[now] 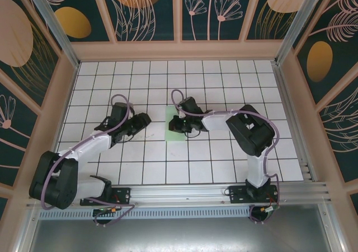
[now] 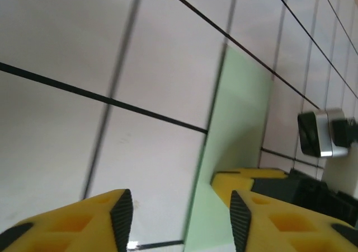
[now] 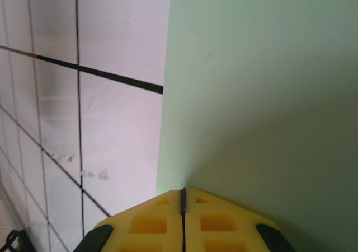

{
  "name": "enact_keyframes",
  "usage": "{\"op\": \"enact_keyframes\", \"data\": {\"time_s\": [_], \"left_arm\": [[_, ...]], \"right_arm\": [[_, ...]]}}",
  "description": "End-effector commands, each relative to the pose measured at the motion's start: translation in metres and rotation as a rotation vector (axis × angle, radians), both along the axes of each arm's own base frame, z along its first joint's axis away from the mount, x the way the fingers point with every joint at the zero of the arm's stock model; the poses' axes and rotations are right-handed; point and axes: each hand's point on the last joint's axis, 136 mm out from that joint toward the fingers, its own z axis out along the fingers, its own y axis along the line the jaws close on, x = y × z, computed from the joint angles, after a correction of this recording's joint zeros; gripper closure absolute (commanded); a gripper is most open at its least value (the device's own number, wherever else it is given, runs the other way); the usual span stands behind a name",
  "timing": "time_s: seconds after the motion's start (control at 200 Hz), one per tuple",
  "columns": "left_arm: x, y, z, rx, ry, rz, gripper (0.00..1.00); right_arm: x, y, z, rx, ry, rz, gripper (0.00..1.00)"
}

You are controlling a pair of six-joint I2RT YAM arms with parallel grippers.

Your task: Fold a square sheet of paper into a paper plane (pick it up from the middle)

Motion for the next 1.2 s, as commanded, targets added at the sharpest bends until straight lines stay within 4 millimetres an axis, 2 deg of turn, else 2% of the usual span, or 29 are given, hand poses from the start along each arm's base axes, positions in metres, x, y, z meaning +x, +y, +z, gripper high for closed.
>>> {"op": "enact_keyframes", "data": {"time_s": [0.0, 0.105, 0.21, 0.38, 0.575, 0.721, 0.881, 1.061, 1.196], "left_arm": [[-0.005, -0.039, 0.005, -0.104, -0.017, -0.094, 0.57], [-0.013, -0.069, -0.001, -0.151, 0.008, -0.163, 0.71], [-0.021, -0.086, -0.014, -0.14, 0.045, -0.196, 0.81], [-0.026, -0.092, -0.031, -0.122, 0.094, -0.204, 0.91], [-0.031, -0.097, -0.052, -0.105, 0.143, -0.22, 0.95], [-0.032, -0.093, -0.062, -0.078, 0.165, -0.209, 0.96], [-0.043, -0.083, -0.077, -0.033, 0.222, -0.193, 0.96], [-0.065, -0.066, -0.103, 0.043, 0.317, -0.182, 0.97], [-0.08, -0.058, -0.118, 0.069, 0.368, -0.178, 1.0]], "right_arm": [[0.004, 0.006, 0.04, 0.123, -0.058, 0.011, 0.95], [0.002, 0.004, 0.04, 0.133, -0.045, 0.009, 0.97], [0.004, 0.0, 0.035, 0.128, -0.03, -0.006, 0.98], [0.009, -0.003, 0.025, 0.119, -0.008, -0.022, 0.99], [0.01, 0.002, 0.018, 0.123, 0.015, -0.004, 0.99], [0.008, 0.004, 0.012, 0.12, 0.027, 0.014, 1.0], [0.003, 0.0, -0.001, 0.088, 0.042, 0.05, 1.0], [0.008, -0.024, -0.026, -0.003, 0.051, 0.081, 1.0], [0.027, -0.048, -0.029, -0.024, 0.034, 0.035, 1.0]]}}
